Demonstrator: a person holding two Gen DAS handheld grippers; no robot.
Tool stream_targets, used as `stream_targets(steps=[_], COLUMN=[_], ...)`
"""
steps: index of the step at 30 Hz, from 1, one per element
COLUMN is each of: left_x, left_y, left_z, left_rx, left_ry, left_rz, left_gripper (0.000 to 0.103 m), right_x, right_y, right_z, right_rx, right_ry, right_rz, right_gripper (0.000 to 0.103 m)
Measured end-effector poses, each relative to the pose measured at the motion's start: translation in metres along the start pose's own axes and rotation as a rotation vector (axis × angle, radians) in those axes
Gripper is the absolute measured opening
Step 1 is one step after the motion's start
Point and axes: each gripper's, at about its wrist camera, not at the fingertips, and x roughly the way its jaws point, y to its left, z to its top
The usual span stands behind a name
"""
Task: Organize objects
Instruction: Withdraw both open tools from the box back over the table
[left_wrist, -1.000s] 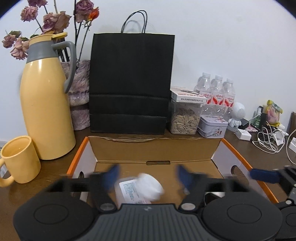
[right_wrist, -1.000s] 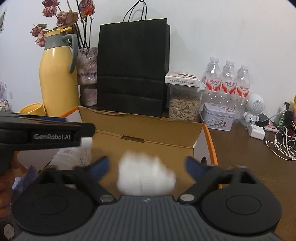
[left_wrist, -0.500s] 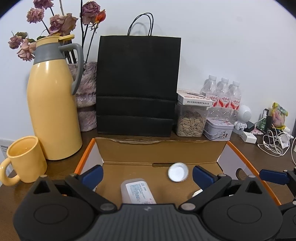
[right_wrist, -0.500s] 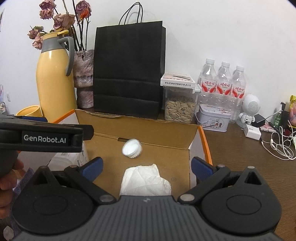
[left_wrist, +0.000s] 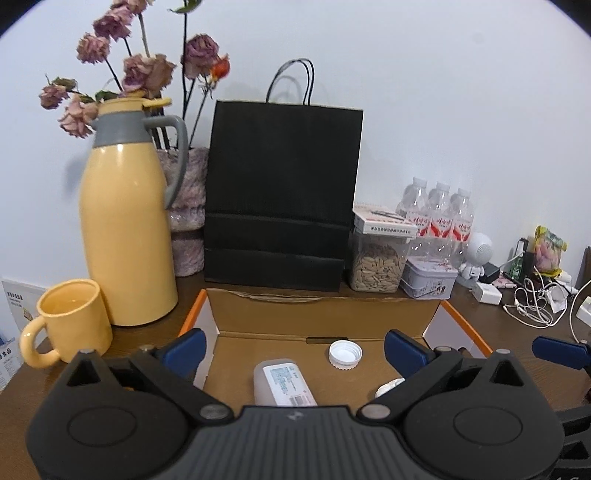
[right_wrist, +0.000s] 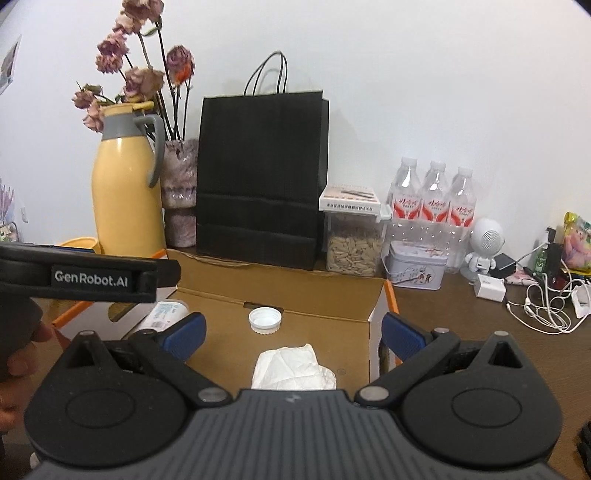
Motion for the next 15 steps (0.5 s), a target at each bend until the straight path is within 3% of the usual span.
stream_targets(steps=[15], left_x=[-0.075], left_y=[0.013], left_z=[-0.028], left_rx=[-0.002], left_ry=[-0.017], left_rz=[-0.01], left_gripper=[0.103], right_x=[-0.066], right_y=[0.005], right_z=[-0.024], right_rx=[-0.028], right_ry=[-0.047], right_rz=[-0.004], right_gripper=[0.103])
